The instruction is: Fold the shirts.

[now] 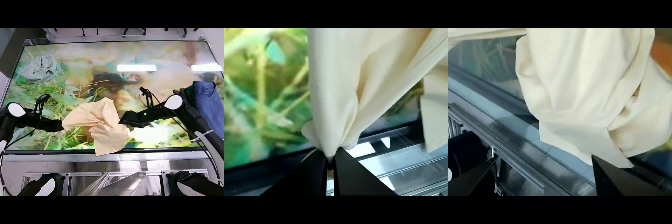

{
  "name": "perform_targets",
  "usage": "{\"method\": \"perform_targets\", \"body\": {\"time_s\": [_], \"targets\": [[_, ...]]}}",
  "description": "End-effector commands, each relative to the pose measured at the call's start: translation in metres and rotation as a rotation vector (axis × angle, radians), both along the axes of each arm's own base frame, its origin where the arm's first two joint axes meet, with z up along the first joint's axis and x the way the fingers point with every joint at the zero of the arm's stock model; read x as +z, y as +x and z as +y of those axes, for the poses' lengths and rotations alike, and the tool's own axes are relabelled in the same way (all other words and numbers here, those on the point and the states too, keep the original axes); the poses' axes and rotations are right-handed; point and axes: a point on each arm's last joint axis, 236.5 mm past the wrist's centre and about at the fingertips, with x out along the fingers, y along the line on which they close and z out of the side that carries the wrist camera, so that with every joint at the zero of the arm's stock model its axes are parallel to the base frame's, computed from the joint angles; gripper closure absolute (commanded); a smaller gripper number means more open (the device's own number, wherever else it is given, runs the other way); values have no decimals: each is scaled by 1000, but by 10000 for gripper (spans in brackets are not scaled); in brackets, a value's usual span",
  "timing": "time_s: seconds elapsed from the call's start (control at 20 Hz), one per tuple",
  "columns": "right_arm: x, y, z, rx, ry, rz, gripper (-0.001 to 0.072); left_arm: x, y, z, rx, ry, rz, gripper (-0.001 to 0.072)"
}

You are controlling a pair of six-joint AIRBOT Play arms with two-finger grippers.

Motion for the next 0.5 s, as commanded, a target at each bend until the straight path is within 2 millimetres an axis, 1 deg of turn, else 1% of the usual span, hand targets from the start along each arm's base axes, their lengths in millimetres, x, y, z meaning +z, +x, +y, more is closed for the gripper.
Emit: {"method": "perform_targets", "body": {"time_s": [0.0,0.1,0.2,0.3,0.45], "targets": [[-27,4,21,-8,-10,27,79,-13,-36,12,34,56,23,689],[-32,4,33,23,-16,31,85,-16,-46,10,37,57,10,689],[-36,9,49,50,-17,14,89,-17,-51,9,40,61,-7,689],[-43,15,62,66,-20,20,90,-17,-55,9,42,61,-18,689],[-59,13,77,102,-37,60,92,-15,-53,7,45,55,-30,689]]}}
